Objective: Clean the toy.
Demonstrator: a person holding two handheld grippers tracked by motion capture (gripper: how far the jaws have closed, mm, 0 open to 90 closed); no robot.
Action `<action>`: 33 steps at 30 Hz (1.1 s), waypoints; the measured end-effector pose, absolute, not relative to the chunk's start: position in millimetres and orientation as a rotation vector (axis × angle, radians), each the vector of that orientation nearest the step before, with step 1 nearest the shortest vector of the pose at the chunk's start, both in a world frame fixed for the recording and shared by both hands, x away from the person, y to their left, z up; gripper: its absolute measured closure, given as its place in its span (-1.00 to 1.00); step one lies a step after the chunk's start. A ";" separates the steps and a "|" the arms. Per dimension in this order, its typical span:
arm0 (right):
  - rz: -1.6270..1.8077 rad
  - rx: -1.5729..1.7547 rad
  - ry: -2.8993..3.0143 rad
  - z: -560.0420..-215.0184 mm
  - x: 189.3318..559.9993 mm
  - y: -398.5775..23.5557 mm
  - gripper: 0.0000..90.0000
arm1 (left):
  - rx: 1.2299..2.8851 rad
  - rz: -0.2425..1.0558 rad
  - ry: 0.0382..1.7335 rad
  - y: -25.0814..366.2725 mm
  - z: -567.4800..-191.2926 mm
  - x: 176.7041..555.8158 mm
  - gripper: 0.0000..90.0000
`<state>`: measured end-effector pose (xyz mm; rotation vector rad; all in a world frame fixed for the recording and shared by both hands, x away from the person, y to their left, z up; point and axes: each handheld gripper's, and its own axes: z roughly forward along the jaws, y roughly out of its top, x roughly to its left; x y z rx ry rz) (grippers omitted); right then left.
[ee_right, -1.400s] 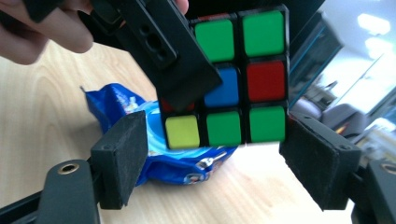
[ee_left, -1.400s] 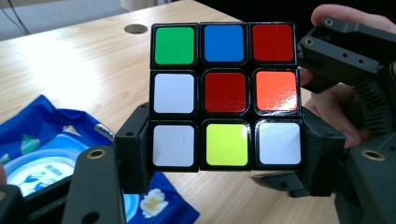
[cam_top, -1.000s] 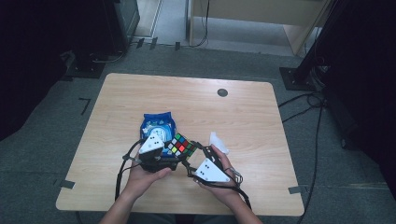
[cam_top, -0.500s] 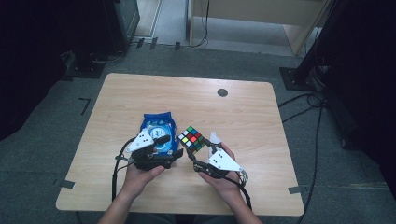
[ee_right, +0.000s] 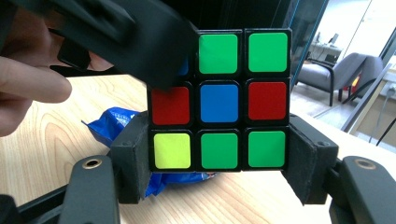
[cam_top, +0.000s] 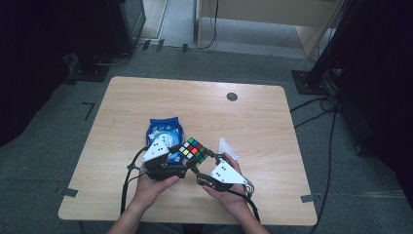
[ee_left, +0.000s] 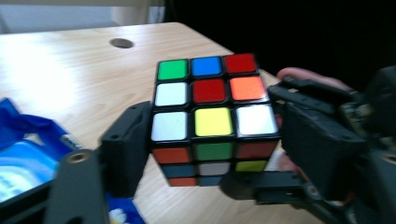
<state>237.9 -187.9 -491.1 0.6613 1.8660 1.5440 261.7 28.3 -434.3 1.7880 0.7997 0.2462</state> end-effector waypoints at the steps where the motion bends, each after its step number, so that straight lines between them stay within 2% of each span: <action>1: 1.540 0.656 1.864 -490.5 237.2 -187.4 -0.23 | 1.785 0.232 0.807 28.7 -434.1 262.0 -0.28; 3: 1.532 0.635 1.859 -489.7 236.9 -186.7 -0.23 | 1.784 0.206 0.809 29.6 -433.5 262.5 -0.25; 11: 1.524 0.632 1.853 -489.0 236.1 -186.4 -0.24 | 1.799 0.265 0.802 24.1 -431.2 256.8 -0.24; 22: 1.512 0.626 1.878 -485.5 238.2 -189.3 -0.23 | 1.780 0.197 0.796 20.8 -435.8 258.8 -0.25; 25: 1.490 0.629 1.904 -483.8 242.6 -199.0 -0.23 | 1.739 0.171 0.793 24.4 -433.1 259.5 -0.47; 33: 1.430 0.710 1.909 -475.9 259.6 -253.6 -0.23 | 1.705 0.156 0.815 28.7 -436.0 264.8 -0.51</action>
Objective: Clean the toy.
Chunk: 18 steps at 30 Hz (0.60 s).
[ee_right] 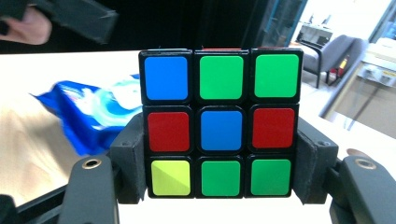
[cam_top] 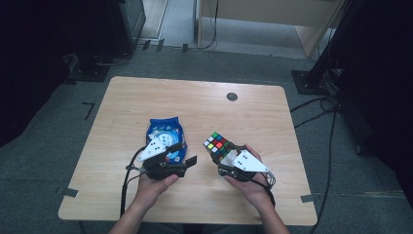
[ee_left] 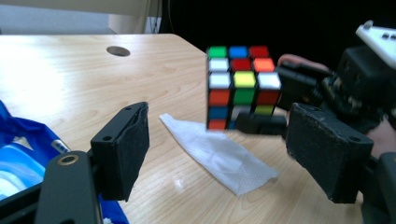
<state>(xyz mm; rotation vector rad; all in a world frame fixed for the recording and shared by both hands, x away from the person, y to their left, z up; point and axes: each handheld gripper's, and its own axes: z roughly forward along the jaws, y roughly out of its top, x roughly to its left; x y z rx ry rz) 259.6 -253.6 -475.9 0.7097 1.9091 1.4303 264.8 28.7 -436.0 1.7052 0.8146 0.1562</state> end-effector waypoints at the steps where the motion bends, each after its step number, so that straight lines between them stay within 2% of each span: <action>1: 1.421 0.717 1.910 -474.6 260.3 -259.6 -0.23 | 1.710 0.150 0.815 25.5 -438.5 265.4 -0.51; 18: 1.363 0.883 1.914 -480.9 264.1 -326.1 -0.24 | 1.899 0.144 0.762 -72.9 -487.1 280.9 -0.45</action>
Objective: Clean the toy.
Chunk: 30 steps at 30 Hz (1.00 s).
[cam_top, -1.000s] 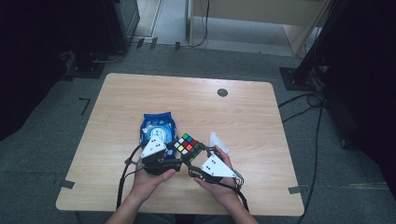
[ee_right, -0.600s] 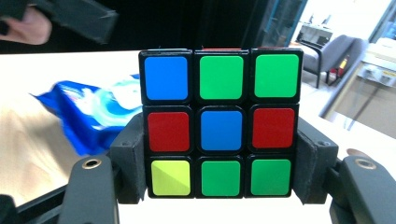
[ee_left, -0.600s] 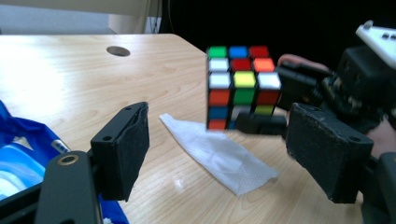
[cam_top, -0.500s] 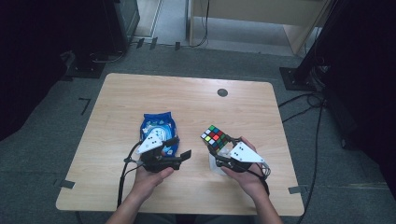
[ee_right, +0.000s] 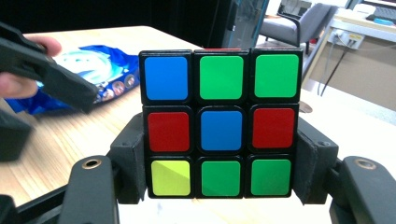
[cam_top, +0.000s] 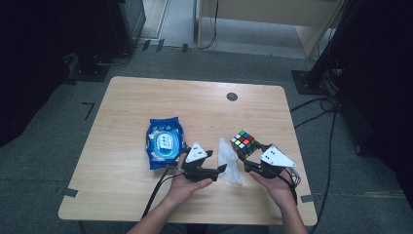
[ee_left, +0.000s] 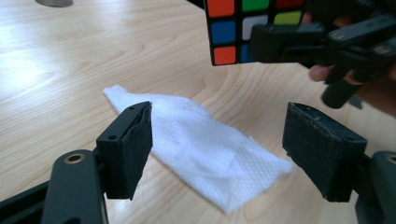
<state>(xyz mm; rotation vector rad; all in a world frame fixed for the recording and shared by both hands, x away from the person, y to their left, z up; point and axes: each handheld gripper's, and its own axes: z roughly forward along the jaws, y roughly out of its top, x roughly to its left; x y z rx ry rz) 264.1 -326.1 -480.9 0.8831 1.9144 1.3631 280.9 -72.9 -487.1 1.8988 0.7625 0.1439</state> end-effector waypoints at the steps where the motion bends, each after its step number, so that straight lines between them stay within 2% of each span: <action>1: 1.363 0.894 1.911 -481.3 264.1 -327.5 -0.24 | 1.914 0.147 0.761 -78.8 -490.2 283.4 -0.45; 17: 1.353 0.953 1.892 -483.5 264.6 -338.9 -0.24 | 2.169 0.248 0.730 -129.9 -512.5 313.2 -0.41; 22: 1.349 0.955 1.894 -484.0 265.0 -338.4 -0.24 | 2.247 0.314 0.742 -135.4 -515.2 311.1 -0.04; 27: 1.347 0.962 1.897 -485.1 264.6 -336.9 -0.24 | 2.229 0.315 0.765 -130.3 -513.7 311.6 0.83; 30: 1.350 0.958 1.902 -485.6 264.3 -335.7 -0.24 | 2.179 0.333 0.743 -119.0 -509.1 305.8 0.94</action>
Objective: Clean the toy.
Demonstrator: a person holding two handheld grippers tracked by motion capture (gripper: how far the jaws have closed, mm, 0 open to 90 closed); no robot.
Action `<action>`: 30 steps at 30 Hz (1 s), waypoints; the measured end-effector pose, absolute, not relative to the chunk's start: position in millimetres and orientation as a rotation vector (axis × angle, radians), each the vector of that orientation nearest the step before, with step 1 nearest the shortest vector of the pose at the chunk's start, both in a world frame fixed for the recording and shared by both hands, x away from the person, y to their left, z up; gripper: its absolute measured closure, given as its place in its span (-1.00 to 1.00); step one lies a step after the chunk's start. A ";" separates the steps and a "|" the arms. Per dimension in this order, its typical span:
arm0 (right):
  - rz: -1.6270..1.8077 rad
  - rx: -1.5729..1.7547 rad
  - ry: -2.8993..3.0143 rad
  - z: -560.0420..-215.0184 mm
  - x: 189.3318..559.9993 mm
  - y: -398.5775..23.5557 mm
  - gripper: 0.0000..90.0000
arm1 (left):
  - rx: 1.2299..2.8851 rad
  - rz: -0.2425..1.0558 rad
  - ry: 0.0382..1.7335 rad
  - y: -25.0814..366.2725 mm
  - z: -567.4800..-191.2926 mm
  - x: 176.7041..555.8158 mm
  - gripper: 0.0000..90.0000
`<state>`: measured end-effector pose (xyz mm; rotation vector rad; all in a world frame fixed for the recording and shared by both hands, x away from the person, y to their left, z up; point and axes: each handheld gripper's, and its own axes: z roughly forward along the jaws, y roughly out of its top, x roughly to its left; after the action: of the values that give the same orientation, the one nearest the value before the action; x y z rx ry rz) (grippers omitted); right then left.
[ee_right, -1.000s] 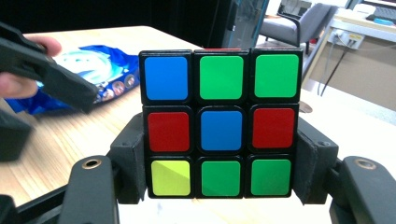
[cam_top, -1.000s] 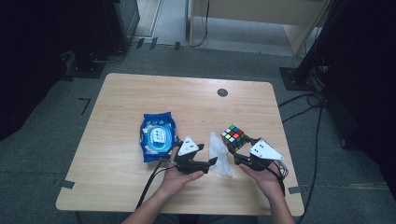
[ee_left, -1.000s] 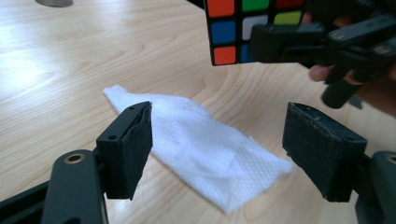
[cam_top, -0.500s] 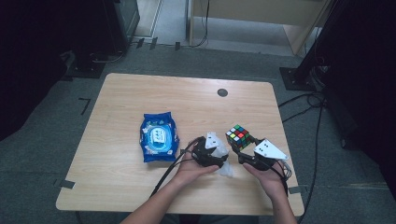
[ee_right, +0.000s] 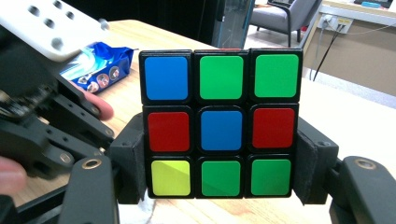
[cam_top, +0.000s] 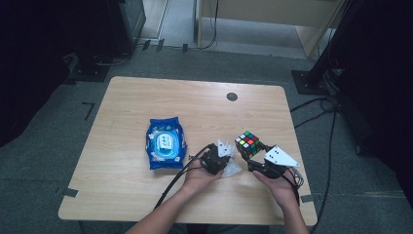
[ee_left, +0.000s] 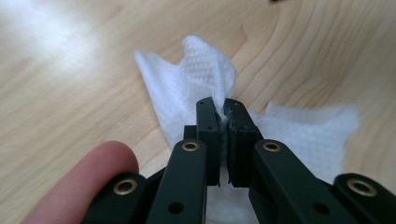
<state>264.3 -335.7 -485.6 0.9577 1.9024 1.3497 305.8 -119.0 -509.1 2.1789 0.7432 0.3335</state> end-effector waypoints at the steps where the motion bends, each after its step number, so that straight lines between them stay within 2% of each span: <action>1: 1.350 0.959 1.904 -485.9 264.2 -335.0 -0.24 | 2.147 0.332 0.749 -112.0 -505.0 303.0 0.94; 10: 1.374 0.902 1.976 -489.5 263.0 -315.0 -0.24 | 1.891 0.378 0.741 -38.9 -459.4 276.2 0.96; 13: 1.394 0.840 2.015 -488.1 259.7 -297.7 -0.23 | 1.825 0.409 0.723 -16.4 -445.1 263.6 0.96; 16: 1.402 0.782 2.054 -487.6 255.8 -279.6 -0.23 | 1.755 0.386 0.697 0.7 -436.5 256.0 0.96; 21: 1.415 0.685 2.123 -488.0 246.4 -245.6 -0.23 | 1.700 0.353 0.639 6.0 -428.3 248.5 0.95; 24: 1.427 0.645 2.145 -486.4 241.8 -232.7 -0.23 | 1.742 0.354 0.605 -1.1 -431.6 244.8 0.95; 26: 1.437 0.629 2.150 -485.1 239.5 -227.1 -0.23 | 1.758 0.309 0.595 -4.4 -435.7 245.1 0.95; 30: 1.433 0.600 2.159 -484.1 236.9 -219.5 -0.23 | 1.773 0.323 0.596 -5.4 -438.7 245.0 0.95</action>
<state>236.9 -219.5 -484.1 0.5999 2.1592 1.4330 245.0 -5.4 -438.7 1.7735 0.5959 0.3232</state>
